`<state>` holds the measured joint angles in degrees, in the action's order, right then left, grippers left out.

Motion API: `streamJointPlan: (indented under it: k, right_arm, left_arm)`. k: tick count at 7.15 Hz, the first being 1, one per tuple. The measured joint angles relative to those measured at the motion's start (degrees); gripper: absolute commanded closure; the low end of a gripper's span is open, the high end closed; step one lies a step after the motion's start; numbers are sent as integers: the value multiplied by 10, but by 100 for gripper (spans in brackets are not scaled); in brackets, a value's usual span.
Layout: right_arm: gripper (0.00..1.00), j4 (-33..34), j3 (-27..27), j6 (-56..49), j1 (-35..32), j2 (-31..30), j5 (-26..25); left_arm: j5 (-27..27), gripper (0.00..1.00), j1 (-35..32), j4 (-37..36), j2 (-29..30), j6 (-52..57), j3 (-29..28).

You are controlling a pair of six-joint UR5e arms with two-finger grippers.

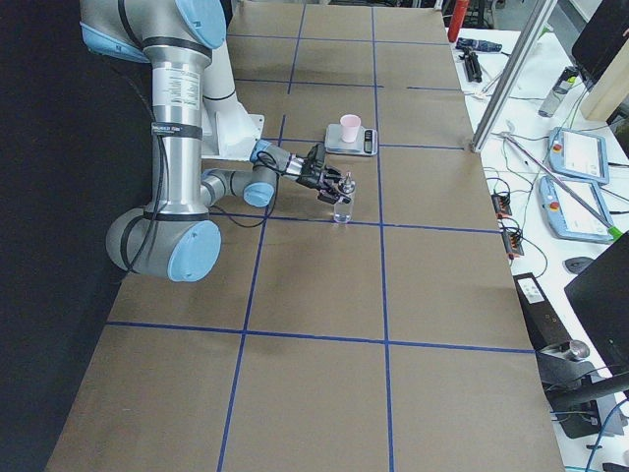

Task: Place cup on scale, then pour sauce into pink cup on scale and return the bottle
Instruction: 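Lift the bottle with the right gripper and carry it over the pink cup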

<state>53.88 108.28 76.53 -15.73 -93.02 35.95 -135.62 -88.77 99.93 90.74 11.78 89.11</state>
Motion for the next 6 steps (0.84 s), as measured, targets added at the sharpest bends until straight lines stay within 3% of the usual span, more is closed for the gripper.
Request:
streamJointPlan:
  k: [3, 6]
  right_arm:
    - [100, 0, 33, -20, -4, 8, -23]
    - [100, 0, 71, -128, -10, 40, -25]
  left_arm:
    - [-1, 0, 0, 0, 0, 0, 0]
    - [-1, 0, 0, 0, 0, 0, 0]
